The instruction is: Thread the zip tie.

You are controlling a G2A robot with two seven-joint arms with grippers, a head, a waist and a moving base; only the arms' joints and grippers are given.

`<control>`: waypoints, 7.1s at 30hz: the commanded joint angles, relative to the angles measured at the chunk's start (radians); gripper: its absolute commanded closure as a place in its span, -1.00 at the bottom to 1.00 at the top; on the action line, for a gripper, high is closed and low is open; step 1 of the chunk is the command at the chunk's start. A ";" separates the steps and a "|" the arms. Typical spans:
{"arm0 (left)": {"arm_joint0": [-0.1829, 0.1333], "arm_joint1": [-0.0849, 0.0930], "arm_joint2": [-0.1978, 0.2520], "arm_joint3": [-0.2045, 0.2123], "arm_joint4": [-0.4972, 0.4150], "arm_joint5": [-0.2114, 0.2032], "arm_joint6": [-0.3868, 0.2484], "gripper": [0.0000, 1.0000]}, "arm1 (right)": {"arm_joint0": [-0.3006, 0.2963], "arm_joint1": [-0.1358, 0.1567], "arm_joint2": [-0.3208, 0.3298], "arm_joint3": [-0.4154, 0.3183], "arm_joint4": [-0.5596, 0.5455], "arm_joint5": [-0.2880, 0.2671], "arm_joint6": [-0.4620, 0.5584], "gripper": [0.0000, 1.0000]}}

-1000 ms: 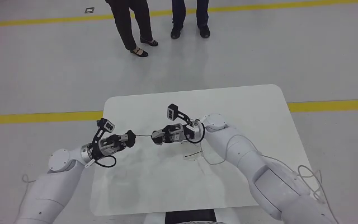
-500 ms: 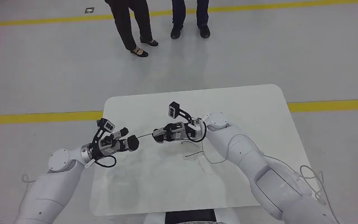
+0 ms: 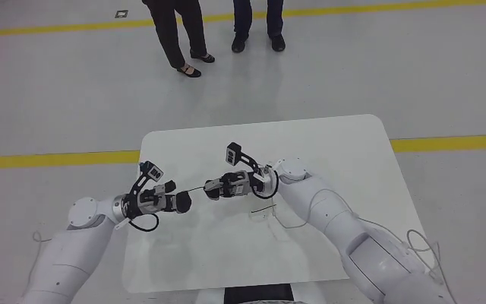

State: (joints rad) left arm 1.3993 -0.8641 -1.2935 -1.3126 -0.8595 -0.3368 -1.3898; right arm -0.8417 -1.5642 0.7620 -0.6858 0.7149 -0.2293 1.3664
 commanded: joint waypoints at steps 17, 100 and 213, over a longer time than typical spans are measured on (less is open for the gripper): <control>0.005 -0.003 0.010 -0.028 0.008 0.018 0.015 -0.74 | -0.052 0.012 0.012 -0.122 -0.052 -0.002 -0.056 1.00; -0.011 0.006 0.047 -0.013 0.022 0.011 0.000 1.00 | -0.068 0.026 0.029 -0.174 -0.143 0.018 -0.071 -1.00; 0.044 0.049 -0.096 0.004 -0.018 0.020 0.000 1.00 | 0.324 0.158 -0.525 -0.455 -1.109 0.192 -0.027 -1.00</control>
State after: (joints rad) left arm 1.4428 -0.8151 -1.3899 -1.3082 -0.8772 -0.3172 -1.3900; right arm -0.5157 -1.4061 0.2342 -1.1410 -0.3920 -0.0412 1.3415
